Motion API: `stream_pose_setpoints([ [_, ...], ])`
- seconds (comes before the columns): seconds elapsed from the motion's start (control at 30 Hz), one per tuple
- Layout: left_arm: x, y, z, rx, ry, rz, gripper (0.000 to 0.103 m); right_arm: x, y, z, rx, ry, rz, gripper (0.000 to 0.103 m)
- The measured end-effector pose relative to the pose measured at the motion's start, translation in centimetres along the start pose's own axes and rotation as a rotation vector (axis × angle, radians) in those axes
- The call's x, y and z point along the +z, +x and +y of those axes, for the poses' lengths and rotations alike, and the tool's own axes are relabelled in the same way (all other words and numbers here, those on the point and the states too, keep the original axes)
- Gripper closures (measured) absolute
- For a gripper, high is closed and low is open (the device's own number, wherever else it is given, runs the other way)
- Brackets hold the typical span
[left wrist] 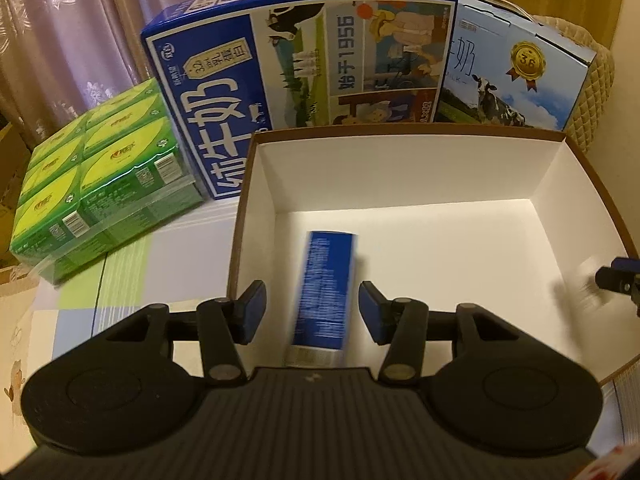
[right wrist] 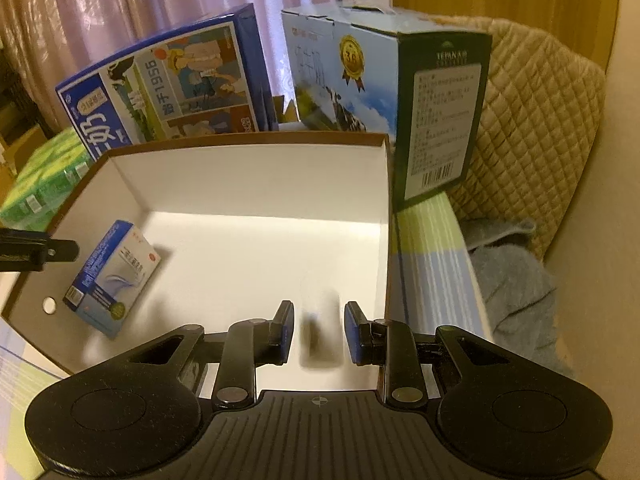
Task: Organize rigid objects
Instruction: 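Lift and carry both held items over the brown cardboard box, then open the right tool to drop the pill bottle while the left tool releases the blue box inside, then withdraw both tools from the box back toward the remaining items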
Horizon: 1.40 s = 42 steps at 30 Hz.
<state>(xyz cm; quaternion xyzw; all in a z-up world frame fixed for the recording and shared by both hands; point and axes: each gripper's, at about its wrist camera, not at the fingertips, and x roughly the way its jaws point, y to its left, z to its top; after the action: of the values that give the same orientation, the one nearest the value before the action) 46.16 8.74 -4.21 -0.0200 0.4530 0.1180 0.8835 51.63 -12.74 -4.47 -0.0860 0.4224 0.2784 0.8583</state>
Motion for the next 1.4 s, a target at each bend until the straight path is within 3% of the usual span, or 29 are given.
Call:
stream_pose_setpoints([
  [0.07, -0.2, -0.3, 0.1, 0.003, 0.001, 0.0, 0.056, 0.0, 0.0, 0.2, 0.011, -0.014, -0.003, 0.069],
  [0.13, -0.4, -0.5, 0.2, 0.006, 0.002, 0.001, 0.056, -0.1, -0.4, 0.4, 0.031, -0.025, -0.014, 0.048],
  [0.17, -0.5, -0.7, 0.2, 0.005, 0.0, 0.0, 0.056, -0.2, -0.6, 0.5, 0.029, -0.035, -0.025, 0.046],
  [0.6, -1.9, -3.4, 0.4, -0.012, -0.027, -0.006, 0.056, -1.1, -2.7, 0.5, 0.062, -0.025, -0.028, 0.044],
  [1.03, -5.5, -9.0, 1.6, -0.044, -0.074, -0.037, 0.056, -2.8, -7.3, 0.7, 0.092, 0.013, -0.07, 0.04],
  [1.4, -10.0, -13.1, 3.7, -0.124, -0.043, -0.038, 0.056, -7.8, -12.7, 2.9, 0.064, 0.109, -0.059, 0.035],
])
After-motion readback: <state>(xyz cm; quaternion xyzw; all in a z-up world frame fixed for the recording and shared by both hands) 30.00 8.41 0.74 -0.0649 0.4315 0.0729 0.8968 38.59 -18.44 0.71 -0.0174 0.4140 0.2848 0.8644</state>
